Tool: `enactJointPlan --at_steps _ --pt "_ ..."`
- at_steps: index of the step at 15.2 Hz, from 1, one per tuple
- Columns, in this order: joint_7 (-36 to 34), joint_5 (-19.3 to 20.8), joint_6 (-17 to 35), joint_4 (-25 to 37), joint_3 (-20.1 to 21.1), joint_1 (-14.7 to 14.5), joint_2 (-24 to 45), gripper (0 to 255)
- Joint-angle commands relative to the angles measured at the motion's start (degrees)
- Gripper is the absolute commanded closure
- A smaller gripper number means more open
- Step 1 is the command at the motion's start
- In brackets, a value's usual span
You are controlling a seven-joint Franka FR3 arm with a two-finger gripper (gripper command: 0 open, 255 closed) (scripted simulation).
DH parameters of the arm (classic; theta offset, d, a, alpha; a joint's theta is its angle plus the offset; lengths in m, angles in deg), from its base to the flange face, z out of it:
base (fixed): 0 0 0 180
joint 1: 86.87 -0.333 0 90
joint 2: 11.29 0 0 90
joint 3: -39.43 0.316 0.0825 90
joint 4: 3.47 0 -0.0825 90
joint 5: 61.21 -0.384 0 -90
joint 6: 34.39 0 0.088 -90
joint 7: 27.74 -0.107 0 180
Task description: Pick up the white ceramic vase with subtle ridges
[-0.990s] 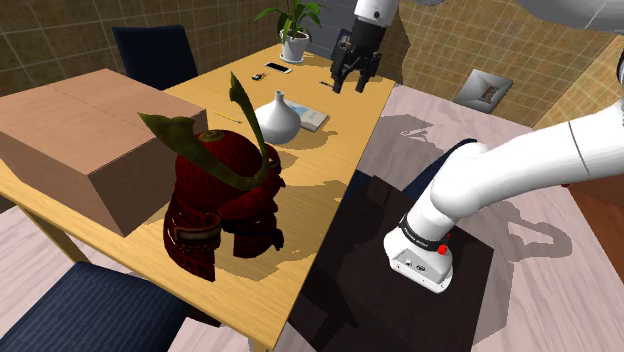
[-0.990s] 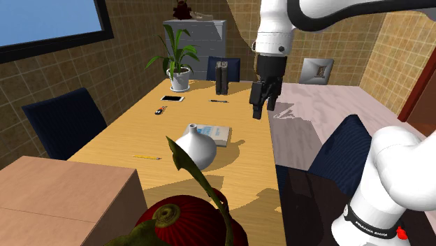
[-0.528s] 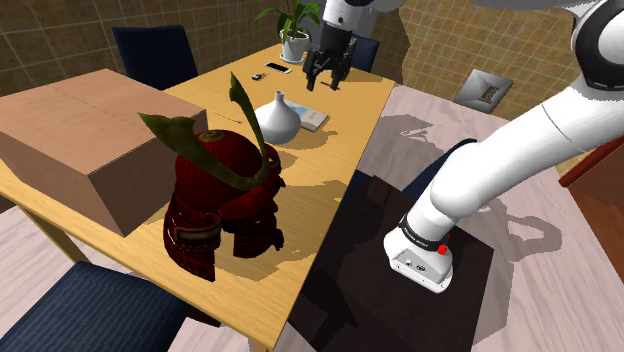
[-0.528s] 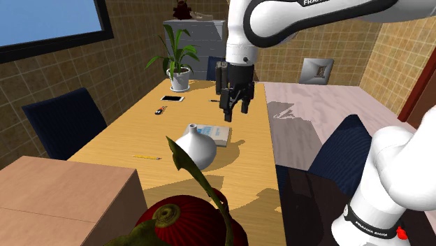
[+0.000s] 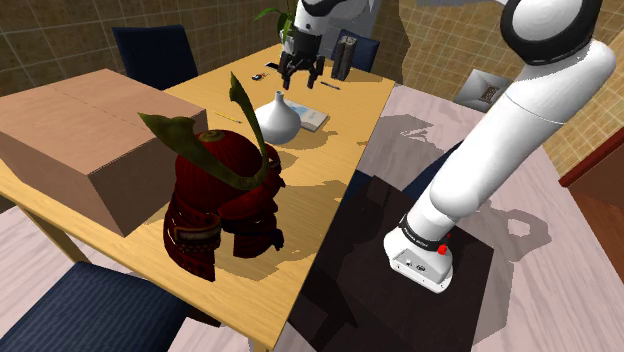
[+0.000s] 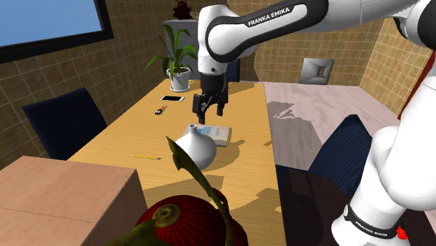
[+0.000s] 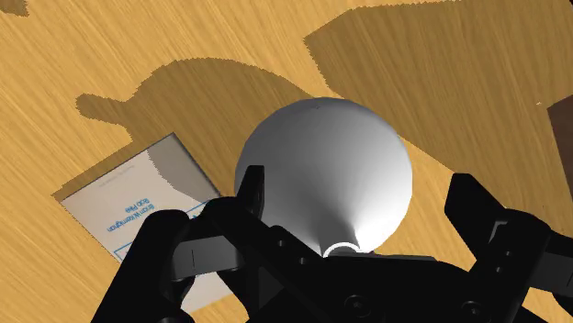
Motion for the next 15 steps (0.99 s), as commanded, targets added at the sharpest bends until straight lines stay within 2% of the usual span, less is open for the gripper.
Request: enactJointPlan --at_steps 1,6,15 --pt "-0.5 0.3 1.0 3.8 0.1 0.0 4.6 0" --pt "-1.4 1.1 1.4 14.5 -0.2 0.1 15.5 0" --pt "-1.0 0.9 6.7 10.7 -0.2 0.1 17.1 0"
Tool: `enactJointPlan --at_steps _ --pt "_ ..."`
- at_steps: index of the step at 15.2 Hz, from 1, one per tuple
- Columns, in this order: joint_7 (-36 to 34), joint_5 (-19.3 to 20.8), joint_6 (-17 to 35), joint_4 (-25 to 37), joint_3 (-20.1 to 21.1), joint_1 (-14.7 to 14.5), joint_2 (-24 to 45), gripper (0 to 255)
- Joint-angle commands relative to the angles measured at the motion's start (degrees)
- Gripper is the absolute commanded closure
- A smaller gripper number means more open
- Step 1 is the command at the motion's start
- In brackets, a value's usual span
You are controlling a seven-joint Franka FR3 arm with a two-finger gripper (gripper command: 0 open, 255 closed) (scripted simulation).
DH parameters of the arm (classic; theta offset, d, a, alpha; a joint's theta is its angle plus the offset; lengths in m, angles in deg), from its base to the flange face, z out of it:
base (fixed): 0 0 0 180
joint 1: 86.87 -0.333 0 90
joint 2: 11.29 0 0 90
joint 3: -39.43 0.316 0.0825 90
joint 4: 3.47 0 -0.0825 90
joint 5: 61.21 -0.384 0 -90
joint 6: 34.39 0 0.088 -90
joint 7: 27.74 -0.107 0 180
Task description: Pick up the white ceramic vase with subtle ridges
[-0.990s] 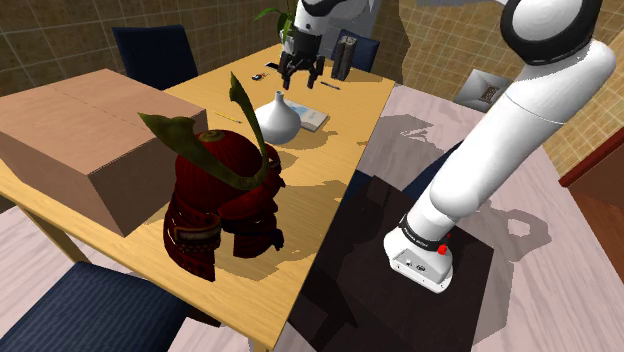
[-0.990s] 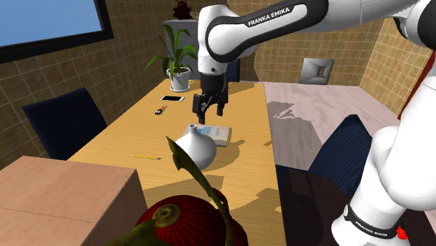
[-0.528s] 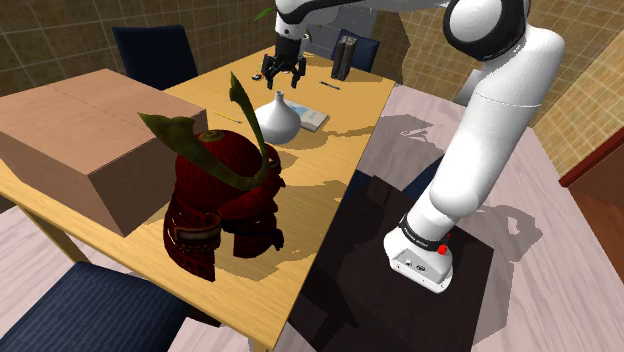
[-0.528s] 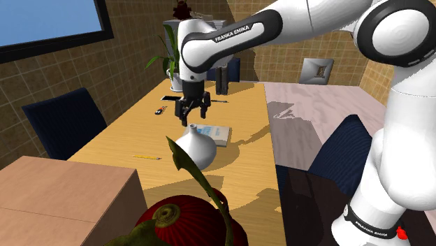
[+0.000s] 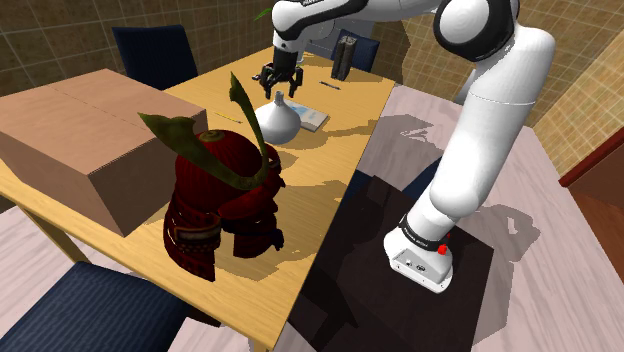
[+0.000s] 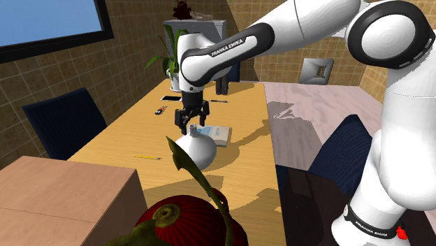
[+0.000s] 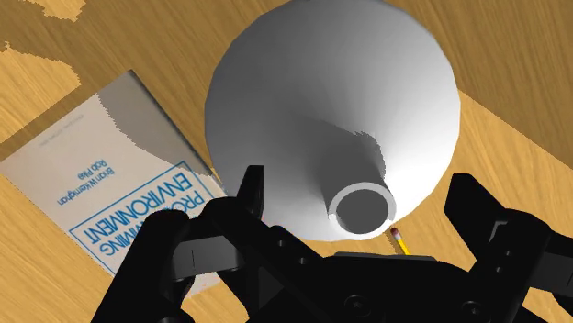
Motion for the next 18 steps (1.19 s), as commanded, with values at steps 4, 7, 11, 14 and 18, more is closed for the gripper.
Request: enactJointPlan --at_steps 4,7,11,14,18 --pt "0.1 0.0 0.3 -0.2 0.0 0.0 0.1 255" --pt "0.1 0.0 0.4 -0.3 0.0 0.0 0.1 255" --pt "0.0 0.0 -0.4 0.3 0.0 0.0 -0.1 255" --pt "-0.2 0.1 -2.5 1.8 0.0 0.0 -0.8 255" --pt "-0.3 0.2 -5.4 3.9 -0.1 0.0 -1.5 255"
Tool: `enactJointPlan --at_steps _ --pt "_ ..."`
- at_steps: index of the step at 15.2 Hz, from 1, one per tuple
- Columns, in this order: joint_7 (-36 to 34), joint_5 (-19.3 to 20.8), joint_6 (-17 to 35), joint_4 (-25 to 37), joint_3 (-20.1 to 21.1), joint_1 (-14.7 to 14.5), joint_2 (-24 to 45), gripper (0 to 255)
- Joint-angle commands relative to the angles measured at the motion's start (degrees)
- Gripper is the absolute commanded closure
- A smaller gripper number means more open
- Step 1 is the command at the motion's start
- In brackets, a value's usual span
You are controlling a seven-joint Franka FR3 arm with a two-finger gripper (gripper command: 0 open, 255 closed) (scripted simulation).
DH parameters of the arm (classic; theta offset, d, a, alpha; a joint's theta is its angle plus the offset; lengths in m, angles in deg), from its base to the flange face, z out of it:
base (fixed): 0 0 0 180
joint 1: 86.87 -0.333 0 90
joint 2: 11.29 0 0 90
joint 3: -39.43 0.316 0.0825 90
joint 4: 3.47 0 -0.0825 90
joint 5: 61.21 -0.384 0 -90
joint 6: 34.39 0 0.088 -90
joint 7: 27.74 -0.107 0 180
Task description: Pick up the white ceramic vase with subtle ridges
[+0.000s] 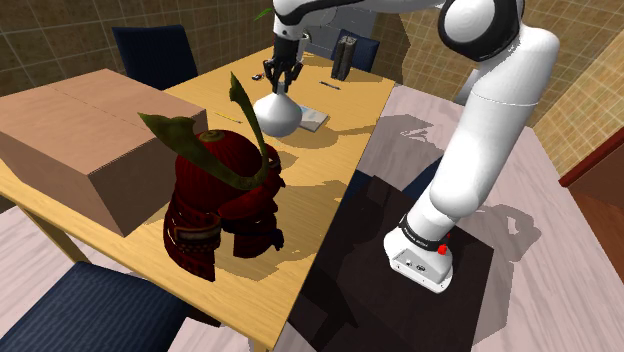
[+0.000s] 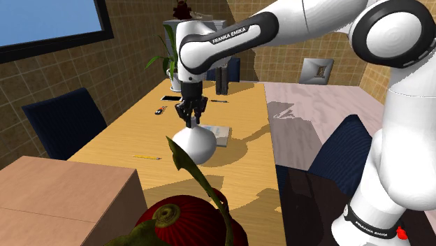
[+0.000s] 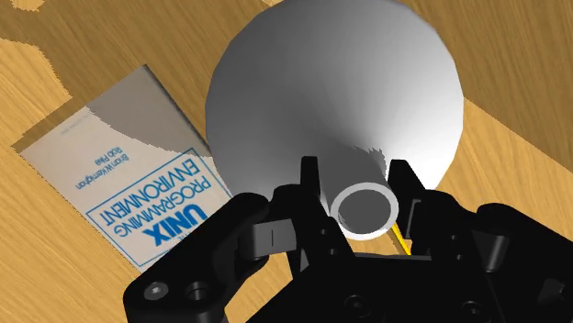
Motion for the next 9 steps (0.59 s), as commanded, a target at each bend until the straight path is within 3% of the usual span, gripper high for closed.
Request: enactJointPlan --at_steps 1,9 --pt "-0.1 0.0 -1.5 1.0 0.0 0.0 -0.5 255" --pt "-0.3 0.2 -6.0 4.9 0.0 0.0 -1.2 255"
